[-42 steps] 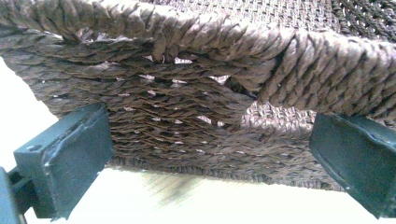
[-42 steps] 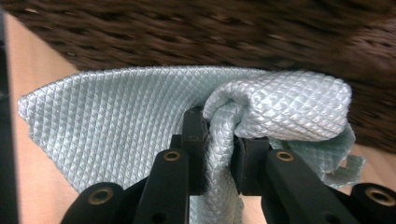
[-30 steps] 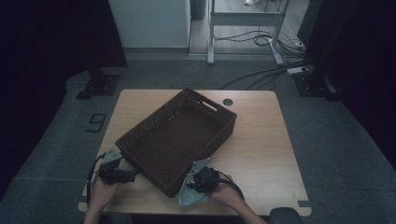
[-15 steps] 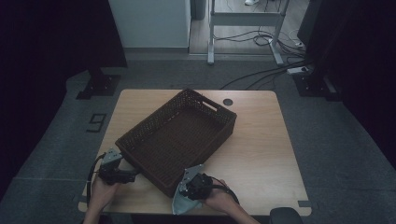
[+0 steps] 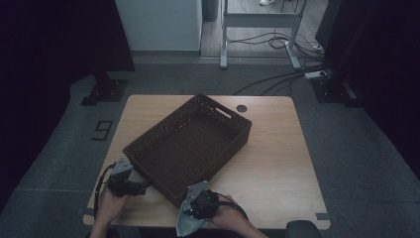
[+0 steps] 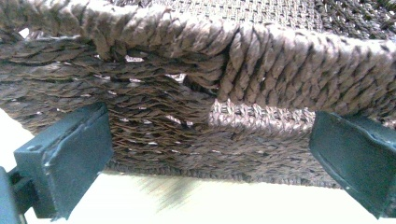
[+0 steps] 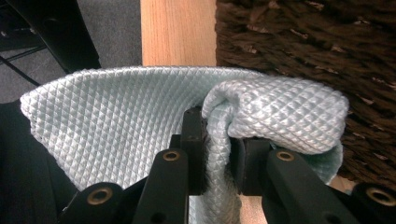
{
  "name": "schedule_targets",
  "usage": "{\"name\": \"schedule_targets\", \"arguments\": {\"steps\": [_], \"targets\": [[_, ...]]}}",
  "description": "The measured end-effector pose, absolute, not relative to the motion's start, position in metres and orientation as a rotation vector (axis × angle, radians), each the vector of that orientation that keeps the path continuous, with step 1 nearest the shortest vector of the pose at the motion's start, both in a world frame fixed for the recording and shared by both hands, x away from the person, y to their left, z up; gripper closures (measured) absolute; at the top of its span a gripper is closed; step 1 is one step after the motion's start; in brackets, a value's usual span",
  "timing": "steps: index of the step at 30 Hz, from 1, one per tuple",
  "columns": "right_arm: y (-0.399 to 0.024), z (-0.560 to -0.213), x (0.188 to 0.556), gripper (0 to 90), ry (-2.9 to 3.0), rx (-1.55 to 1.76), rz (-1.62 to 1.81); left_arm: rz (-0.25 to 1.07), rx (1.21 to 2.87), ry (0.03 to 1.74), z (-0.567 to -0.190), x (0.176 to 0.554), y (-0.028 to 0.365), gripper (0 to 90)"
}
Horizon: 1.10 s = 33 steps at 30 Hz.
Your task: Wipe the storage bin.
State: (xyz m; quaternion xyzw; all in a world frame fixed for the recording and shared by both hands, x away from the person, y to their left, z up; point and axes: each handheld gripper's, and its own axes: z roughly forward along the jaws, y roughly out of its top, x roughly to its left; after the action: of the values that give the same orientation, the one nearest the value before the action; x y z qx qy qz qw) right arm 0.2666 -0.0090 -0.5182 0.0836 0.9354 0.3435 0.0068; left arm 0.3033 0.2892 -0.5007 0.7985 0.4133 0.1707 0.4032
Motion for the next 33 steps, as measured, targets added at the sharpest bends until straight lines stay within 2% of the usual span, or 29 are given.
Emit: {"name": "schedule_targets", "arguments": {"steps": [9, 33], "targets": [[-0.026, -0.511, 0.267, 76.4, 2.905, 0.293, 1.050, 0.431, 2.014, 1.050, -0.501, 0.304, 0.290, 0.0], [-0.119, -0.469, 0.302, 77.1, 2.628, 0.614, 1.092, 0.426, 2.014, 1.056, -0.502, 0.304, 0.291, 0.0]]}}
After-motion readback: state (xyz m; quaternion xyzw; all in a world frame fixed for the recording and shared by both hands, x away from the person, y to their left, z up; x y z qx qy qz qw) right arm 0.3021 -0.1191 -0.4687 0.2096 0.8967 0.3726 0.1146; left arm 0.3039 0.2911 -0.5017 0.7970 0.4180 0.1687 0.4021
